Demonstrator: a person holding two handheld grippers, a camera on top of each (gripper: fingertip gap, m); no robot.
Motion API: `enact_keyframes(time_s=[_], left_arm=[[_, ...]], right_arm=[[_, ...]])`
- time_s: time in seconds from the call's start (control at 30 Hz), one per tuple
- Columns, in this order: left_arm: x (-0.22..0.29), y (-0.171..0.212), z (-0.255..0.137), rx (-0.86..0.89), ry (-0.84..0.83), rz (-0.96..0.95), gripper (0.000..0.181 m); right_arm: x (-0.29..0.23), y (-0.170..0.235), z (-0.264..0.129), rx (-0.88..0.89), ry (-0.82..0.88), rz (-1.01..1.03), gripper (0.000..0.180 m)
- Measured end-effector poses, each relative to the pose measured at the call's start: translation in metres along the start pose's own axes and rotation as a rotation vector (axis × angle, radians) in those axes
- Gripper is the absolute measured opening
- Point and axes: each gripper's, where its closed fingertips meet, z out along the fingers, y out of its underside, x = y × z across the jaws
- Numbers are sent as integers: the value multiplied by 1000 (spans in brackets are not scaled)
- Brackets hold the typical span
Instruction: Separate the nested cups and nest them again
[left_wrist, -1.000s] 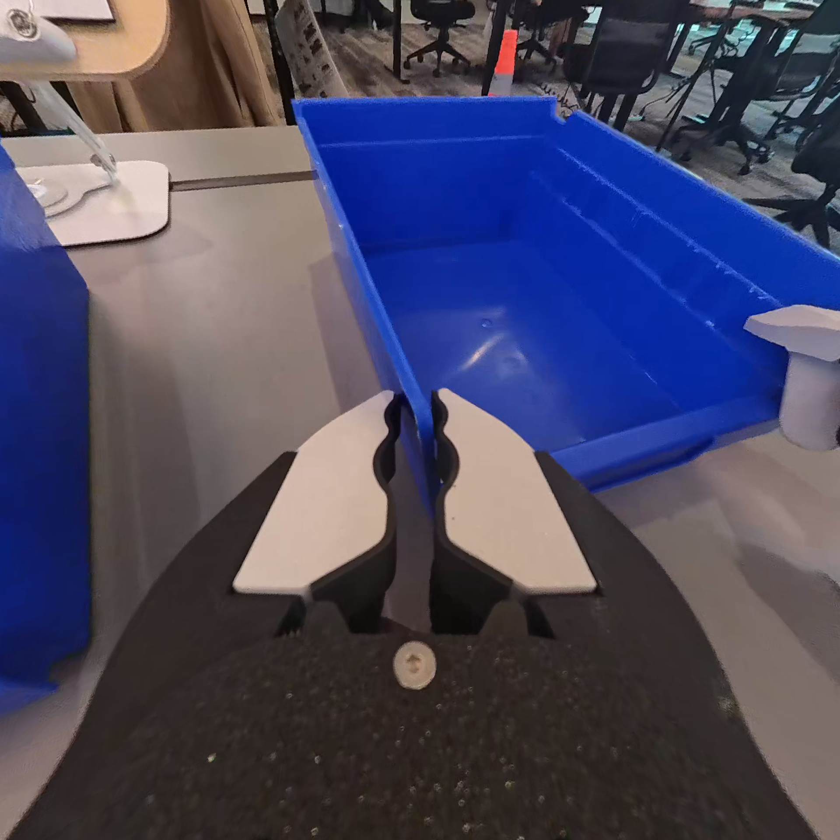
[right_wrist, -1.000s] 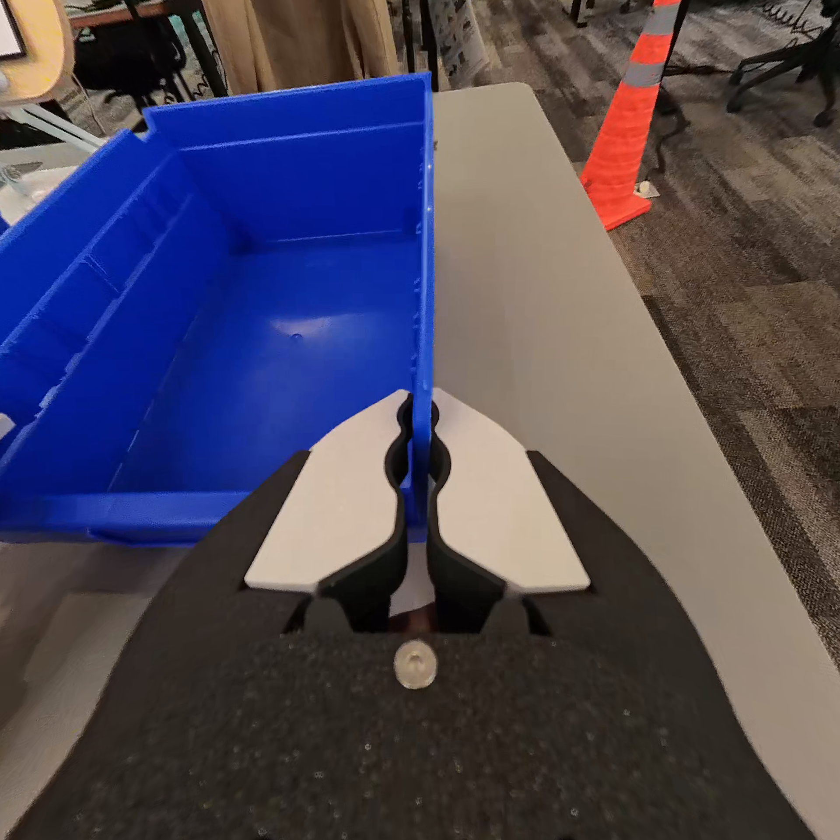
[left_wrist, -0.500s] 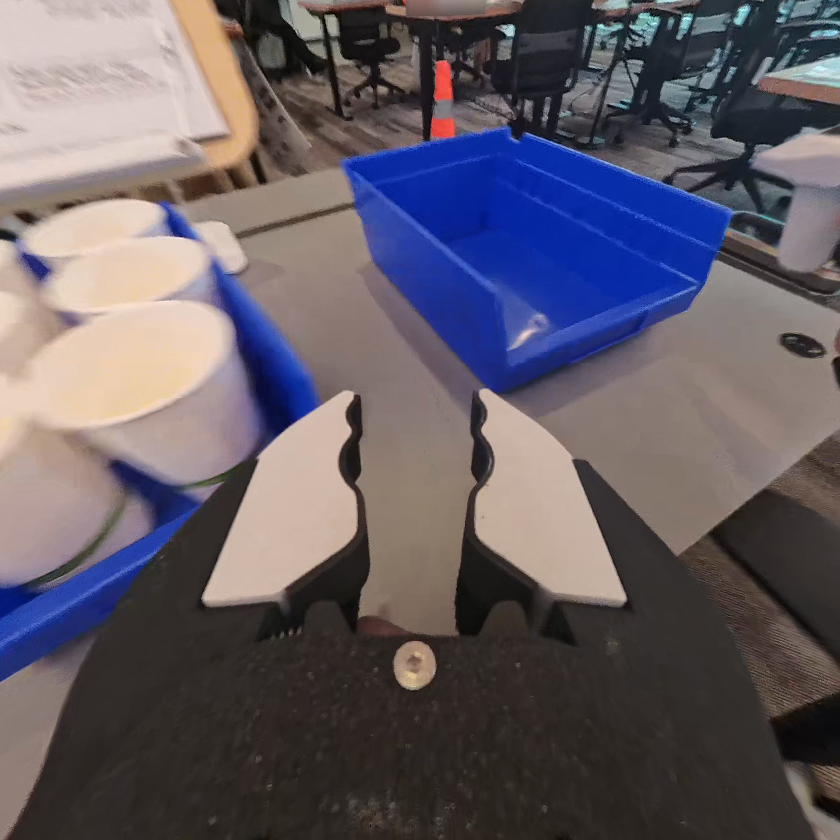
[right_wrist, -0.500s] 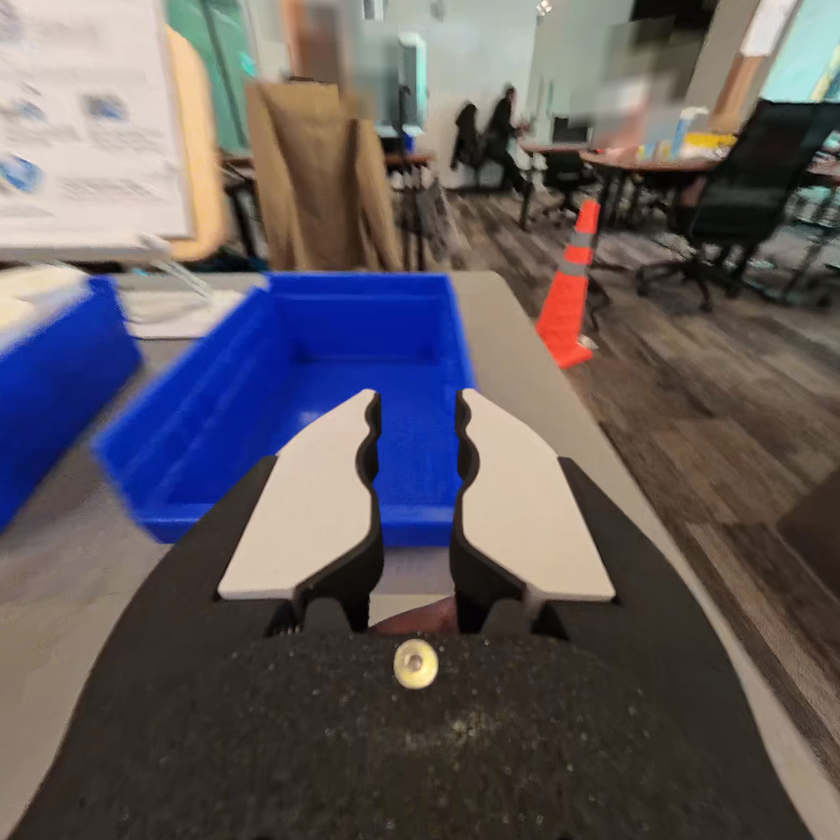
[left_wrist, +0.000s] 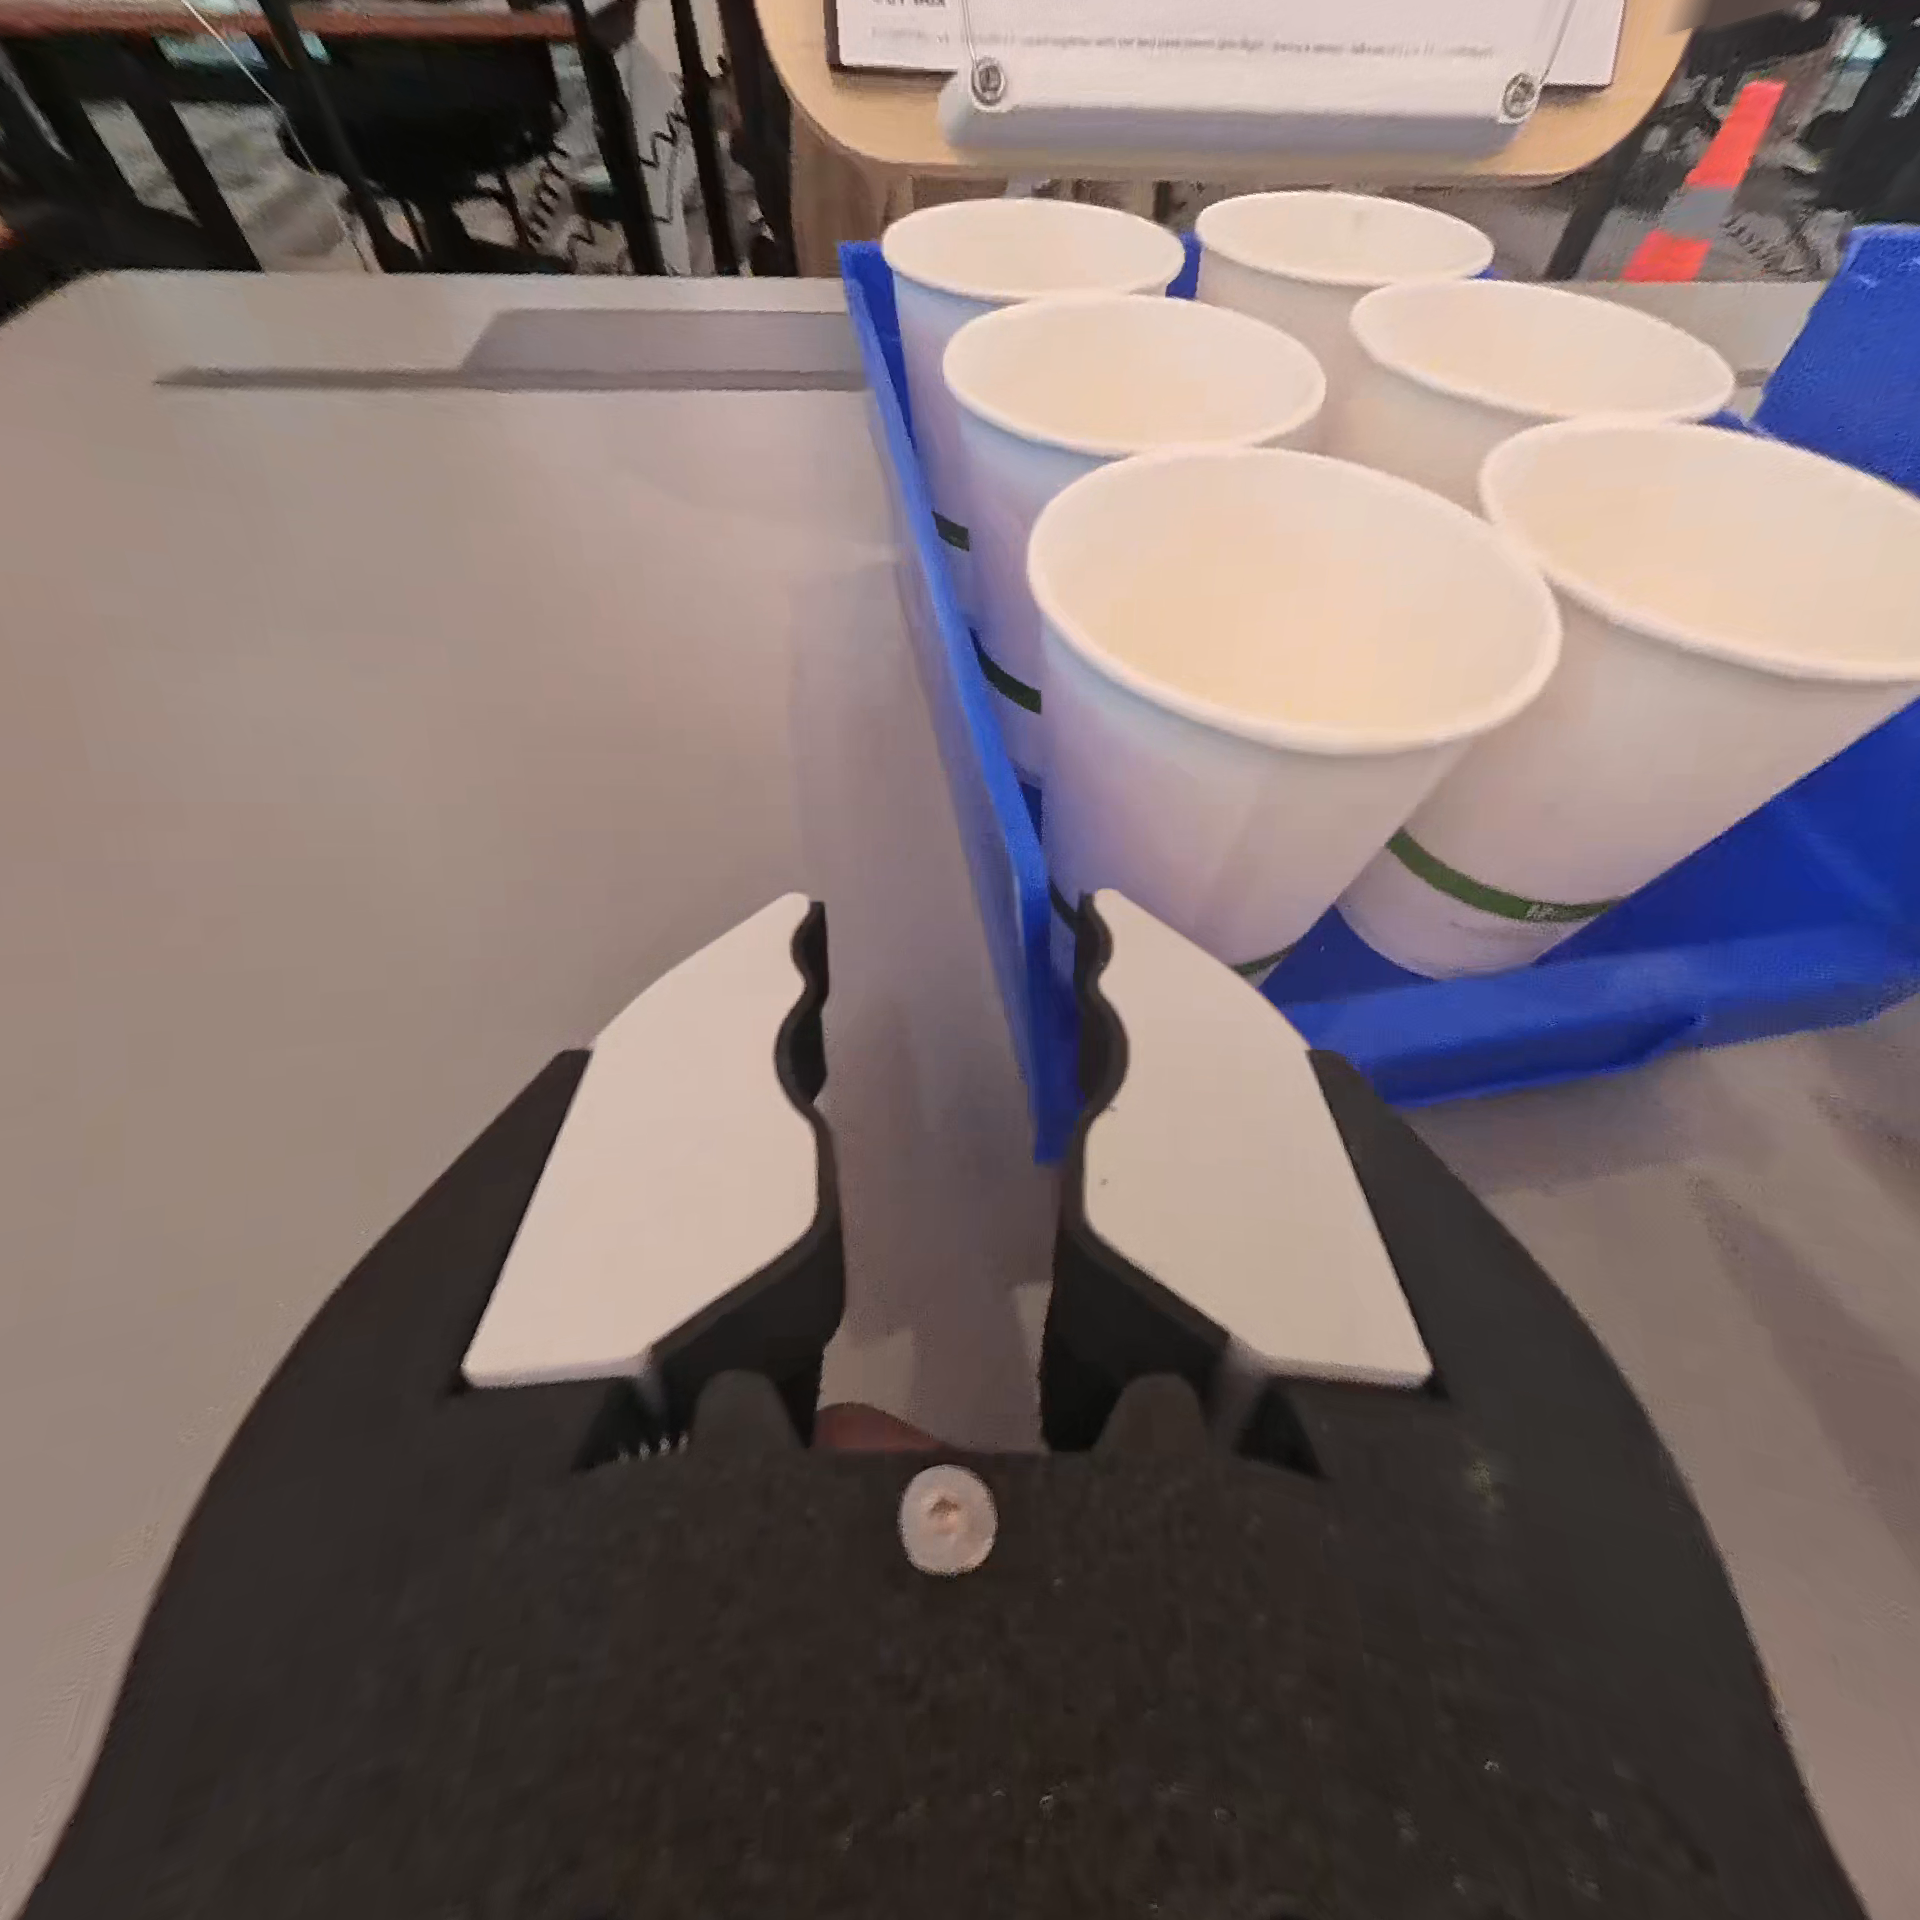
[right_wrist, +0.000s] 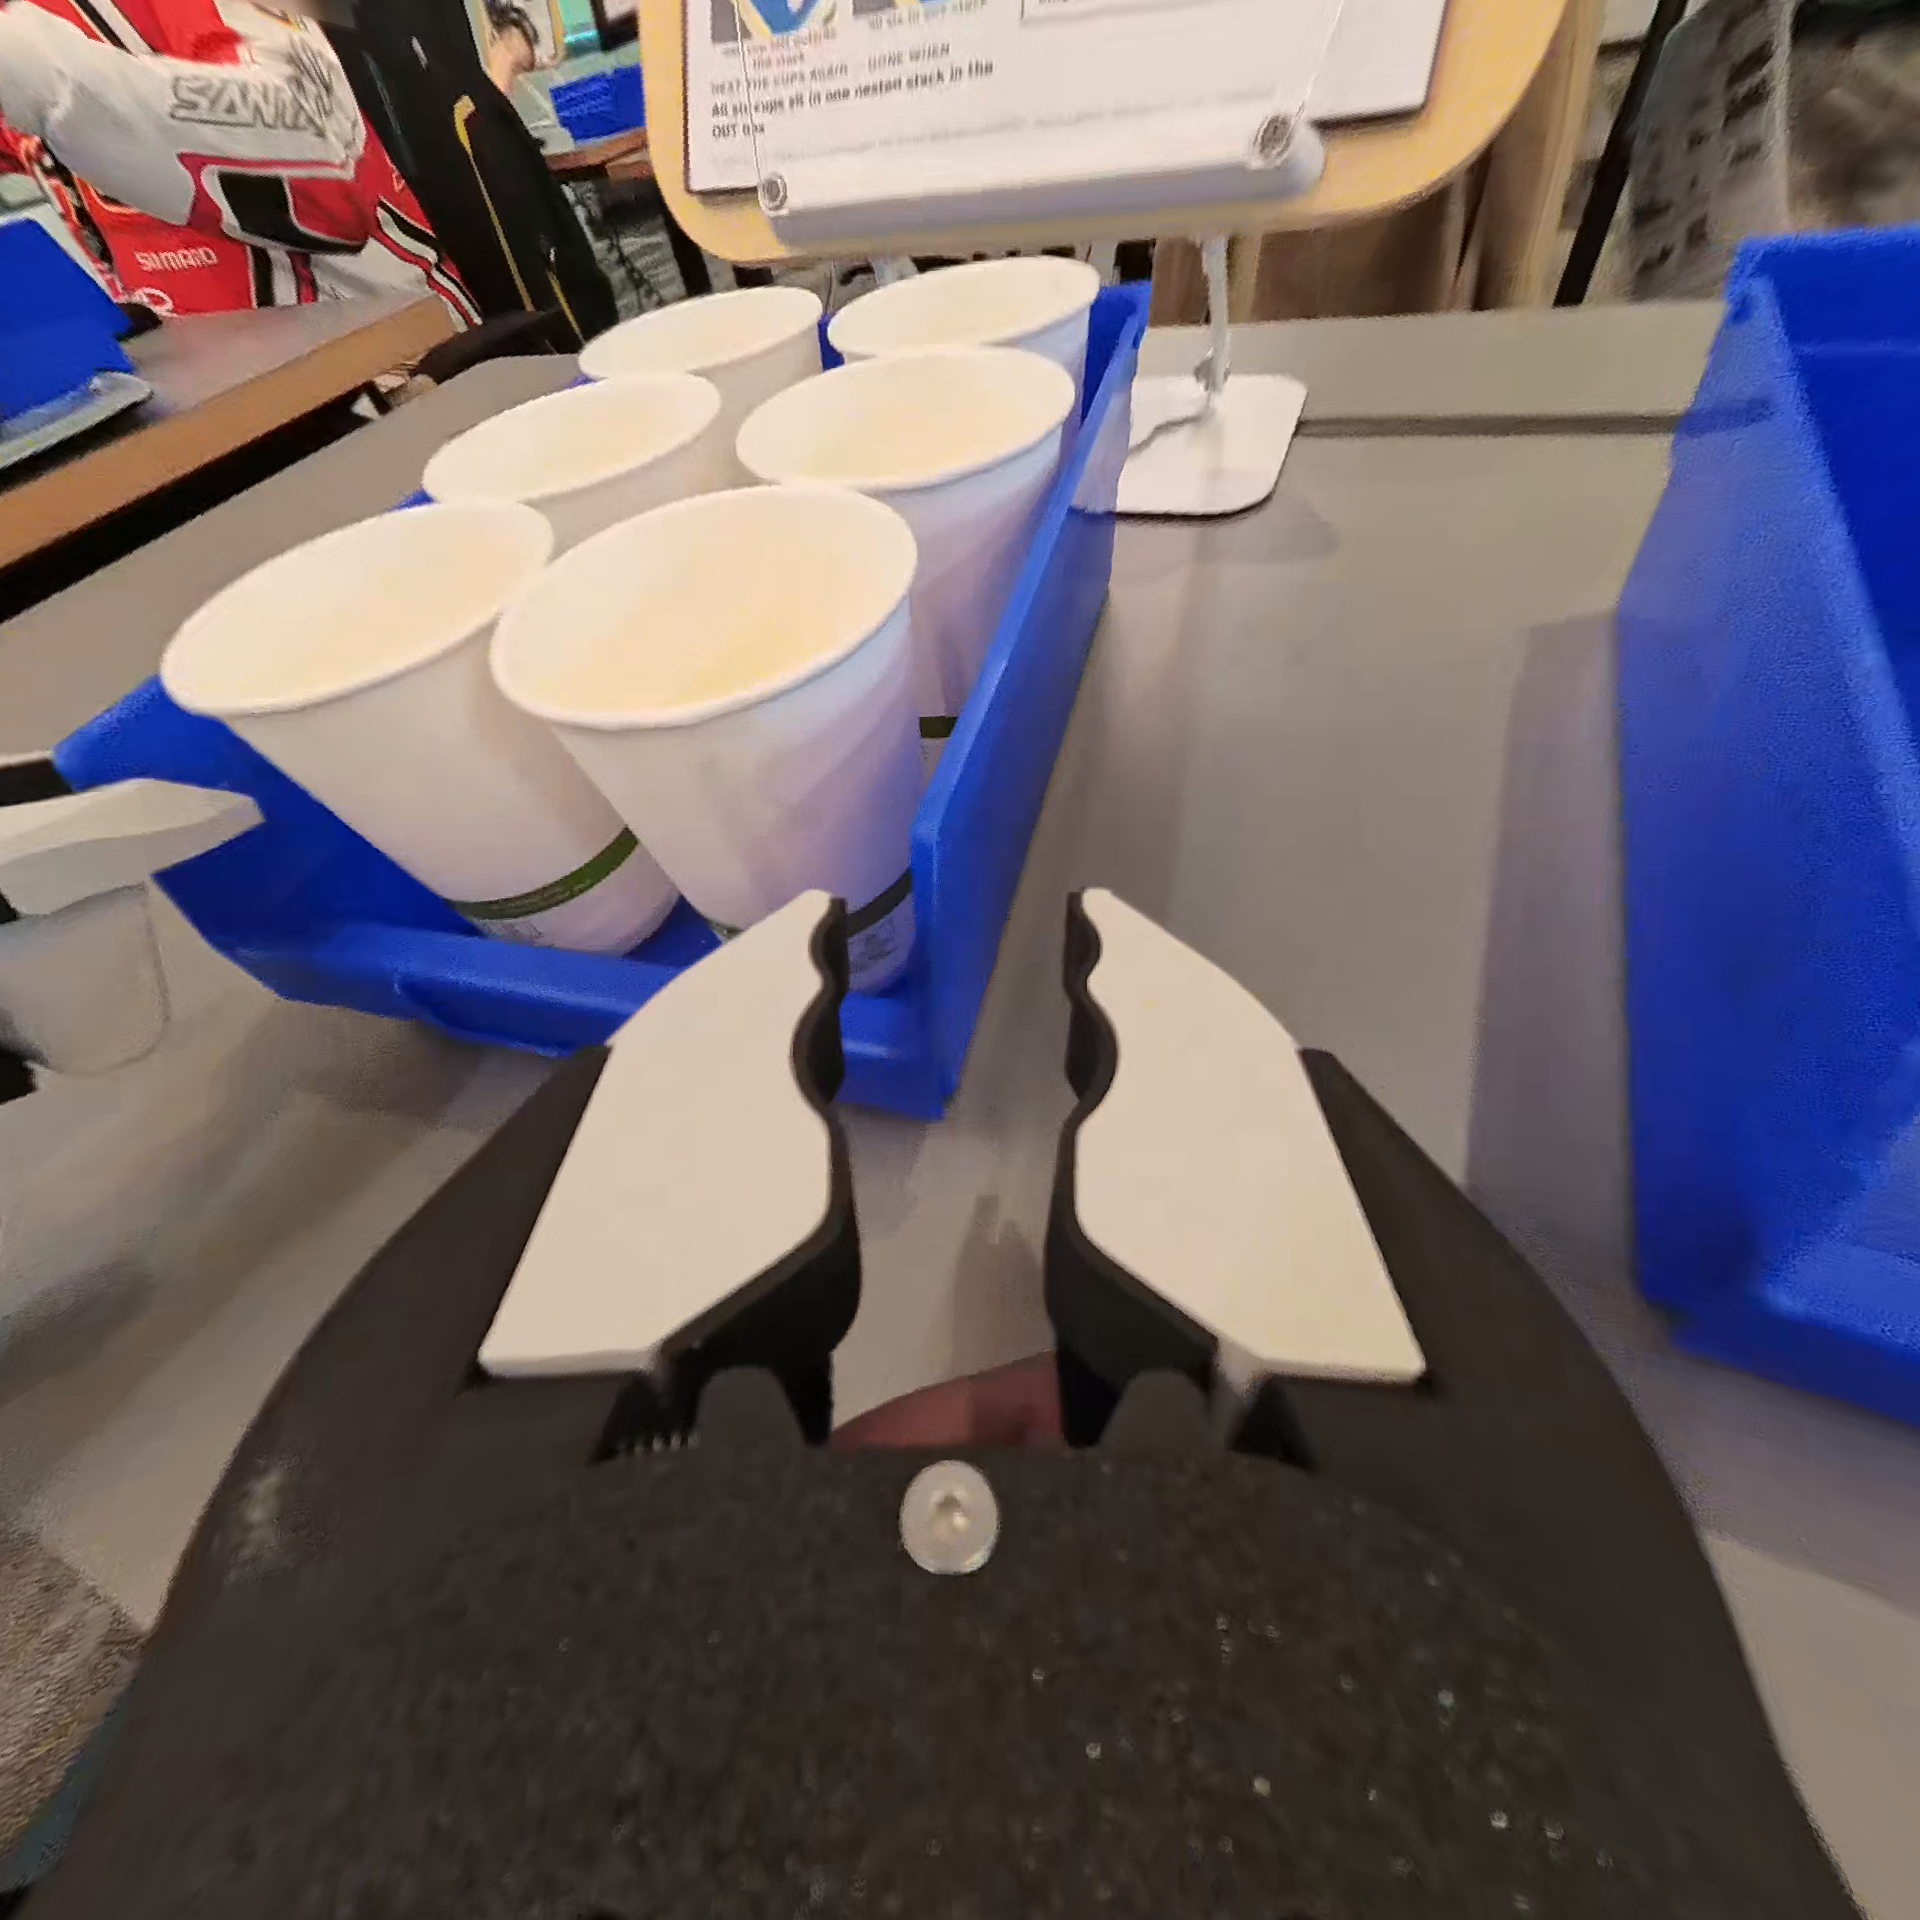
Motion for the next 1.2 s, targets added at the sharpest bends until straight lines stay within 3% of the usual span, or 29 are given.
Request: enact_keyframes(time_s=[0.1,0.2,0.3,0.53,0.87,1.0,1.2], left_arm=[[0,0,18,-35,12,-31,44],[14,4,26,-65,90,-63,10],[9,2,25,-70,0,-1,4],[-52,-7,8,-55,-21,-23,3],[-204,-32,5,-60,-71,8,2],[-241,-21,14,-68,-57,-35,2],[-256,-3,24,-70,-13,-51,2]], right_arm=[[4,4,22,-47,47,-21,27],[2,8,37,-56,92,-36,6],[-1,8,37,-39,195,2,3],[-71,-4,43,56,181,12,5],[-206,-10,111,18,164,-39,6],[-233,-7,131,-19,147,-63,6],[-245,10,140,-44,125,-86,9]])
